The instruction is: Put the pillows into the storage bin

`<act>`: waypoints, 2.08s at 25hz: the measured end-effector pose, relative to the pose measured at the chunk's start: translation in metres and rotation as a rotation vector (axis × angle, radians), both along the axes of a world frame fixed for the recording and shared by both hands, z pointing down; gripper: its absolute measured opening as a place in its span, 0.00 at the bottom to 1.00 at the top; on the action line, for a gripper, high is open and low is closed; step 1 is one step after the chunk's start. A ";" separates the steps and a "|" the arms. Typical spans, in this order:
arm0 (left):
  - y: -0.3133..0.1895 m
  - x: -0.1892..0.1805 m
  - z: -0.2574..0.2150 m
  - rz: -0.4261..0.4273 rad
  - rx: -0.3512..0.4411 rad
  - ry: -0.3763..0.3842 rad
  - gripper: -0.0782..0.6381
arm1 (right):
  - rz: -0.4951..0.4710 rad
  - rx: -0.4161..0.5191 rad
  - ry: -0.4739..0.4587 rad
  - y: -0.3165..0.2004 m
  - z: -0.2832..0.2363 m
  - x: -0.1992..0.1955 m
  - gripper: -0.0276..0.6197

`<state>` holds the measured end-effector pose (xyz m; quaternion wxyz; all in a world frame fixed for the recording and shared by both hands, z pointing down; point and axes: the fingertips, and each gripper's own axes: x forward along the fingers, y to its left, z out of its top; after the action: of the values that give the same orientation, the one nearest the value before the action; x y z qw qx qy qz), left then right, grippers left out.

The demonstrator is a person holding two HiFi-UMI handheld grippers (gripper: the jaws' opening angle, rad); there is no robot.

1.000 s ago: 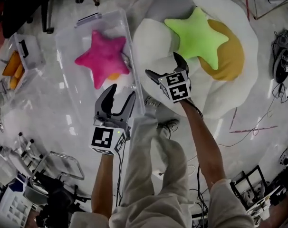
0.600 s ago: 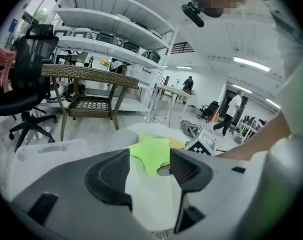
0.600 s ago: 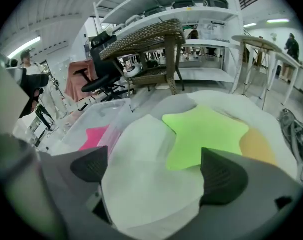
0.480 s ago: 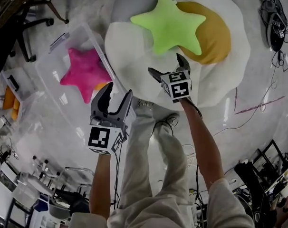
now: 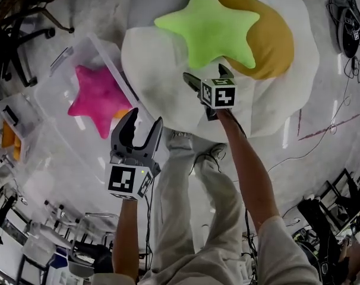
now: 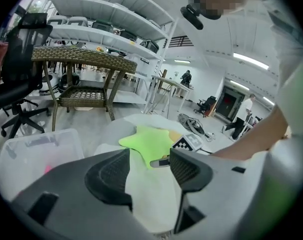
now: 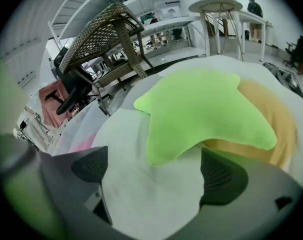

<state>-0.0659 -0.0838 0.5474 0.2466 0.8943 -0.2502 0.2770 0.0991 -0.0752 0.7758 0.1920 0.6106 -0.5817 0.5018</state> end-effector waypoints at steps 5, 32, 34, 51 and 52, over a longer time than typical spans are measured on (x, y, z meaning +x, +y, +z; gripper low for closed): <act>-0.004 -0.004 0.024 -0.006 -0.003 -0.017 0.43 | 0.067 -0.023 -0.018 -0.018 0.043 0.013 0.93; -0.006 -0.006 0.015 -0.016 -0.001 -0.017 0.43 | 0.152 -0.145 -0.099 -0.027 0.033 0.046 0.54; -0.006 -0.002 0.000 -0.020 0.005 -0.009 0.43 | 0.157 -0.146 -0.117 -0.019 0.017 0.046 0.53; 0.011 -0.026 -0.095 -0.131 0.095 0.026 0.43 | -0.032 -0.015 -0.098 0.051 -0.122 -0.004 0.52; 0.013 -0.032 -0.098 -0.145 0.096 0.027 0.43 | -0.058 0.001 -0.093 0.049 -0.132 -0.010 0.52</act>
<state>-0.0978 -0.0705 0.4497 0.2260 0.8883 -0.3241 0.2340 0.0888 -0.0264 0.6442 0.1787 0.5695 -0.6079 0.5236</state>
